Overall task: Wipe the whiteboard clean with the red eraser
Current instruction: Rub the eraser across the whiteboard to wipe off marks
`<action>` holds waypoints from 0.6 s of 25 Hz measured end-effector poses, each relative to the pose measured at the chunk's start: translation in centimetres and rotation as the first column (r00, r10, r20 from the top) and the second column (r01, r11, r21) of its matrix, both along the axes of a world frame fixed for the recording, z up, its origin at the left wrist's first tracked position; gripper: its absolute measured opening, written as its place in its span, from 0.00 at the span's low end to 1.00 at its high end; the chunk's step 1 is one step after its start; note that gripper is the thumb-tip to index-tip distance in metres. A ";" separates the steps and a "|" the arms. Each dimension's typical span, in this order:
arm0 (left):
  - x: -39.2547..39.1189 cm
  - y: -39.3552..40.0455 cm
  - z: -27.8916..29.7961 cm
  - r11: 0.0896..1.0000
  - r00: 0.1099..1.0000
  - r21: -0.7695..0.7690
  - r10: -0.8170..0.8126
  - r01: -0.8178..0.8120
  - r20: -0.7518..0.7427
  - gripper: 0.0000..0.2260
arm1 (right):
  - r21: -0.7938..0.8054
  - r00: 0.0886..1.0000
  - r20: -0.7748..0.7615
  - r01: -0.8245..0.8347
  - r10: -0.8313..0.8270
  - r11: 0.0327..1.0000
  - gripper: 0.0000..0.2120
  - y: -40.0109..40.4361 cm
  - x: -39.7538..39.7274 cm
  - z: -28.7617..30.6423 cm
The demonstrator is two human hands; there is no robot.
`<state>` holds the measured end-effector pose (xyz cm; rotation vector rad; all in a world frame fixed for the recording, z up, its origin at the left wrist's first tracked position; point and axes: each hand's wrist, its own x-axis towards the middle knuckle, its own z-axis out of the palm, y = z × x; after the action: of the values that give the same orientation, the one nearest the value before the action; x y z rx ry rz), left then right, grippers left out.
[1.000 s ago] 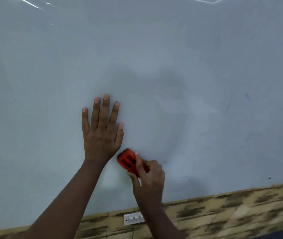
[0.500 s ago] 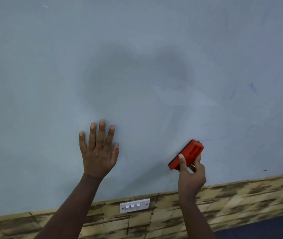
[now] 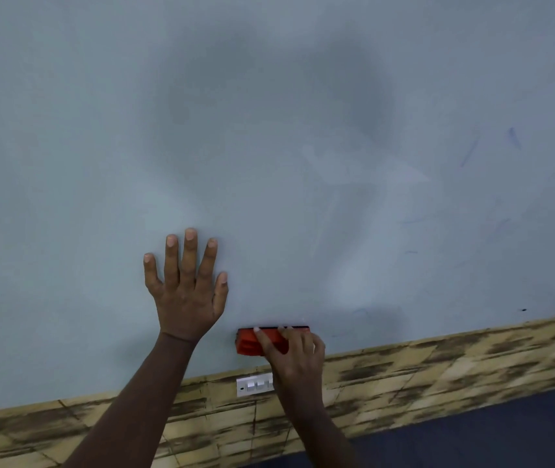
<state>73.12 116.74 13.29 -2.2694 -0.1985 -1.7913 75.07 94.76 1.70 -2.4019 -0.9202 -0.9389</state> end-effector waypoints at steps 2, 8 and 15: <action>0.0 0.0 -0.4 1.000 1.000 0.000 -0.009 0.009 -0.001 0.32 | 0.173 0.995 -0.040 0.093 -0.087 0.981 0.37 -1.0 0.8 1.1; -0.4 -0.2 -2.5 1.000 1.000 -0.022 -0.018 0.017 -0.016 0.34 | 0.810 0.827 -0.540 0.463 0.153 0.360 0.31 -4.6 3.2 5.9; -1.1 -0.3 -4.5 0.998 0.997 -0.063 -0.021 0.016 -0.079 0.34 | 0.667 0.587 -0.640 0.745 0.496 -0.021 0.33 -5.3 4.3 2.2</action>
<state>71.98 116.46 8.76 -2.3882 -0.2220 -1.7223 79.37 89.41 3.92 -1.0889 0.5199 -0.1271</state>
